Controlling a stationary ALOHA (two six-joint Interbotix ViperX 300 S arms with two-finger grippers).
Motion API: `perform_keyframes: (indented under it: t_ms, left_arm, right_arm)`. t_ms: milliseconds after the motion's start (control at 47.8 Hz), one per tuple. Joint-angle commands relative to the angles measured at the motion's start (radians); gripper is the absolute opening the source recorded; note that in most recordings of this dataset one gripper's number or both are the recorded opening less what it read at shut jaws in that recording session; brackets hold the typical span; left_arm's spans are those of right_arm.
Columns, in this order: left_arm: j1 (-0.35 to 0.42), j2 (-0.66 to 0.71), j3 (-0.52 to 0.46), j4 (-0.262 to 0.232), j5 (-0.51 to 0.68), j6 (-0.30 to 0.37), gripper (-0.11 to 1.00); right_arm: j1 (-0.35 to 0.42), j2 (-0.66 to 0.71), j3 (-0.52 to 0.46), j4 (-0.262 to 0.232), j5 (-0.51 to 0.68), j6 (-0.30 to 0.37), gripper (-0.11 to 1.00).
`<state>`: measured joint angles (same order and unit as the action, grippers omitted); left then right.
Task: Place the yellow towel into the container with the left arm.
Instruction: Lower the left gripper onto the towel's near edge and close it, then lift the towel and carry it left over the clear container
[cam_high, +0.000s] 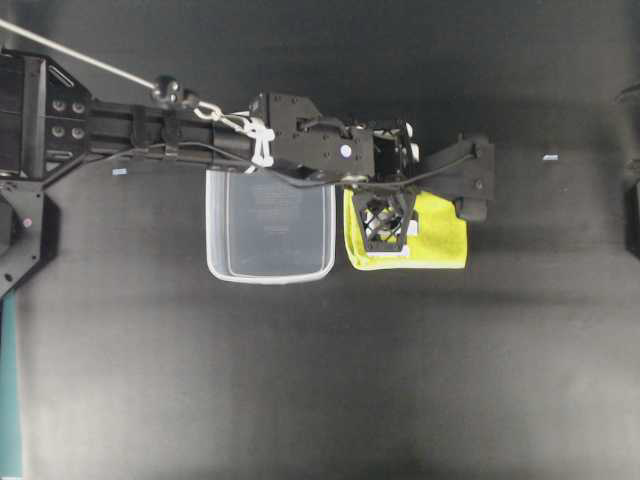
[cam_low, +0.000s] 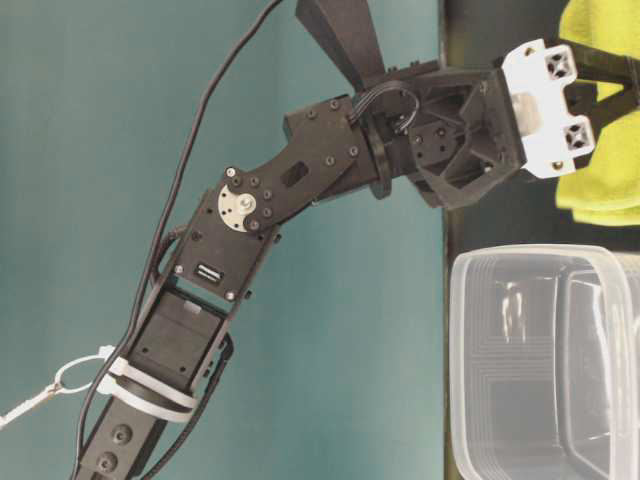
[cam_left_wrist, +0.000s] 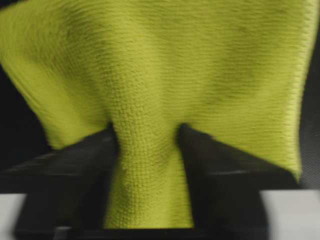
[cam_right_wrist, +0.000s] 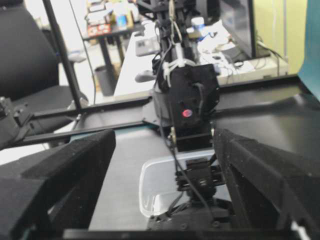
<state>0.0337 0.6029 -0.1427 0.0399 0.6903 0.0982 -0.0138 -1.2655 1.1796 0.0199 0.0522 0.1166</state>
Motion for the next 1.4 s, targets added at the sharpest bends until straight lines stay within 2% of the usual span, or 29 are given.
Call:
perform_keyframes:
  t_ms: [0, 42, 105, 293, 439, 711, 921, 1130, 1381]
  left_arm:
    - [-0.008, 0.014, -0.011, 0.003, -0.003, 0.003, 0.32]
    - [-0.012, 0.006, -0.021, 0.003, 0.002, 0.003, 0.20]
    - [-0.015, -0.014, -0.040, 0.003, 0.014, 0.003, 0.08]
    - [-0.031, -0.115, -0.080, 0.003, 0.112, 0.000, 0.07]
    - [-0.049, -0.265, -0.049, 0.003, 0.170, 0.000, 0.07]
    - [-0.023, -0.568, 0.156, 0.003, 0.213, -0.014, 0.07]
    - [0.006, -0.741, 0.410, 0.003, 0.190, -0.029, 0.07]
    - [0.009, -0.805, 0.545, 0.003, 0.135, -0.031, 0.07]
    - [0.014, -0.779, 0.581, 0.003, 0.074, -0.031, 0.07]
  right_arm:
    - [0.000, 0.005, -0.018, 0.003, -0.005, 0.000, 0.77]
    - [0.000, 0.005, -0.018, 0.003, -0.005, 0.000, 0.77]
    - [0.000, 0.002, -0.018, 0.003, -0.005, 0.000, 0.76]
    - [0.000, -0.006, -0.025, 0.003, -0.003, 0.000, 0.76]
    - [0.000, -0.008, -0.026, 0.003, -0.003, 0.000, 0.76]
    - [0.000, -0.011, -0.025, 0.003, -0.003, 0.000, 0.75]
    - [0.000, -0.009, -0.023, 0.003, -0.003, 0.000, 0.75]
    - [0.000, -0.008, -0.023, 0.003, -0.008, 0.002, 0.75]
    - [0.000, -0.005, -0.021, 0.005, -0.009, 0.002, 0.75]
